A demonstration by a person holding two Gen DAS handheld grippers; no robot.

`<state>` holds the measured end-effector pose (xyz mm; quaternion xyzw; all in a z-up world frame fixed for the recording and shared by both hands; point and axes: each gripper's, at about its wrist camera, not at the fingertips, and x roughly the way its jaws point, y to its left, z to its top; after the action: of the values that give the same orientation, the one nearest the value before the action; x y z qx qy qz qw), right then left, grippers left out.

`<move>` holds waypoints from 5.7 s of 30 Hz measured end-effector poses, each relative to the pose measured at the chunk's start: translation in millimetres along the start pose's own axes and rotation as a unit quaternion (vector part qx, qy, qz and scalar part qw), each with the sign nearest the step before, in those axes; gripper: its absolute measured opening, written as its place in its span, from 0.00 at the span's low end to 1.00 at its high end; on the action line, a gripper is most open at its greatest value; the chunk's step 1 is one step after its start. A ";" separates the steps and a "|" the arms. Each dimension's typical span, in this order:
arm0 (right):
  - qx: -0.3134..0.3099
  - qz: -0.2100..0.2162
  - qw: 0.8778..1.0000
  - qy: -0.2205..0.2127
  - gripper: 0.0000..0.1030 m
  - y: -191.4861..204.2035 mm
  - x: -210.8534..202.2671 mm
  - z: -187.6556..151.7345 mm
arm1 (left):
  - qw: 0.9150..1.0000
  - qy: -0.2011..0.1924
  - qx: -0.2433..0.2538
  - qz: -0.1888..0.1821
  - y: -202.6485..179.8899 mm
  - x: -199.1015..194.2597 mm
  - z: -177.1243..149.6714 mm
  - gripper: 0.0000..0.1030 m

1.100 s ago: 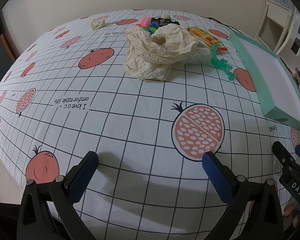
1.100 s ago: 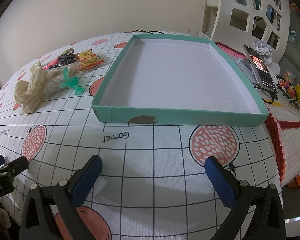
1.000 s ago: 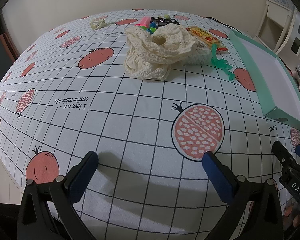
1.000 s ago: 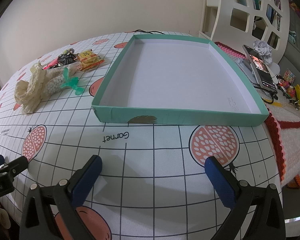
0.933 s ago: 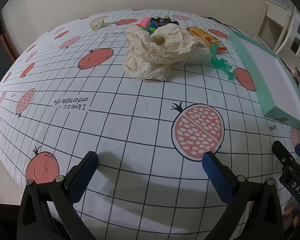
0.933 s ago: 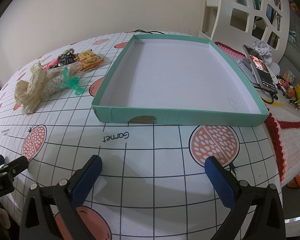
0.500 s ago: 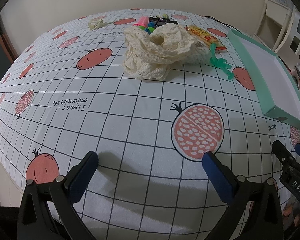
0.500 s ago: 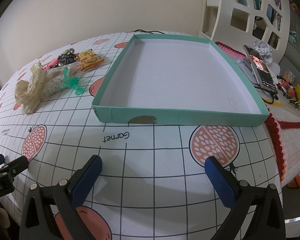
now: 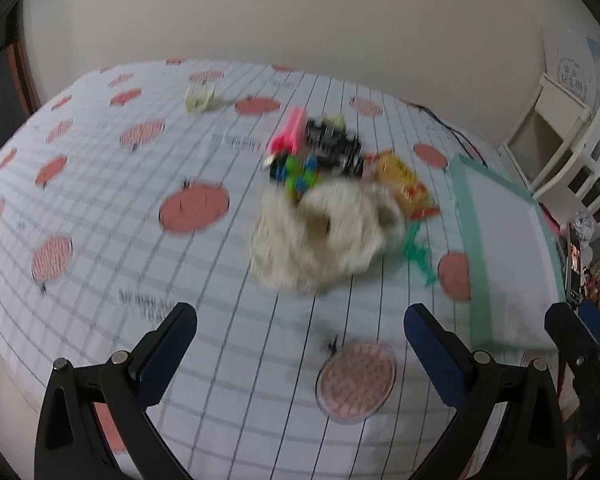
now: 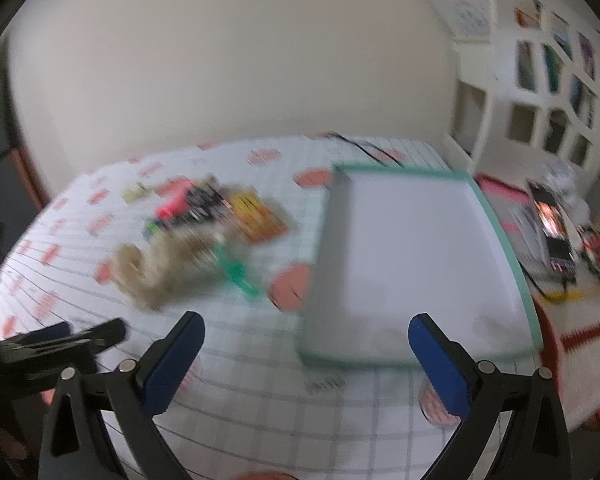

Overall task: Organize objects
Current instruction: 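Move both tools toward the pile of items on the sheet, then grasp the cream lace cloth with the left tool while the right tool grasps the green figure, then carry the lace cloth and green figure with both tools over the mint-green box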

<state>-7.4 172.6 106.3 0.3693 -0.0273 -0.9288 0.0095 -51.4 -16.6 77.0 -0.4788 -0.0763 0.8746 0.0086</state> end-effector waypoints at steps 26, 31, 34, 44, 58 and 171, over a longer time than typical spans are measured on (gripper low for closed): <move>-0.047 0.065 0.994 0.073 1.00 30.7 87.5 61.6 | 0.995 0.088 -0.044 -0.010 17.1 54.4 80.4 1.00; -0.054 0.068 0.990 0.109 0.96 36.0 107.0 52.7 | 0.991 0.118 -0.052 -0.032 14.4 67.0 75.2 1.00; -0.067 0.068 0.988 0.122 0.92 44.8 115.3 47.2 | 0.991 0.127 -0.037 -0.029 6.3 71.8 72.2 1.00; -0.104 0.078 0.980 0.154 0.64 59.0 134.3 30.2 | 0.985 0.166 -0.030 -0.036 6.6 91.2 61.0 0.93; -0.099 0.085 0.974 0.185 0.38 58.6 151.6 21.4 | 0.981 0.187 -0.038 -0.046 10.5 99.2 49.9 0.71; 0.064 -0.098 0.988 0.101 0.22 -152.0 136.6 70.0 | 0.972 0.103 0.097 -0.188 -219.8 145.0 71.5 0.32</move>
<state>-154.4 322.2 54.7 0.4623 -0.0489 -0.8795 -0.1022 -202.6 204.4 24.8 -0.5406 -0.0780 0.8064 0.2268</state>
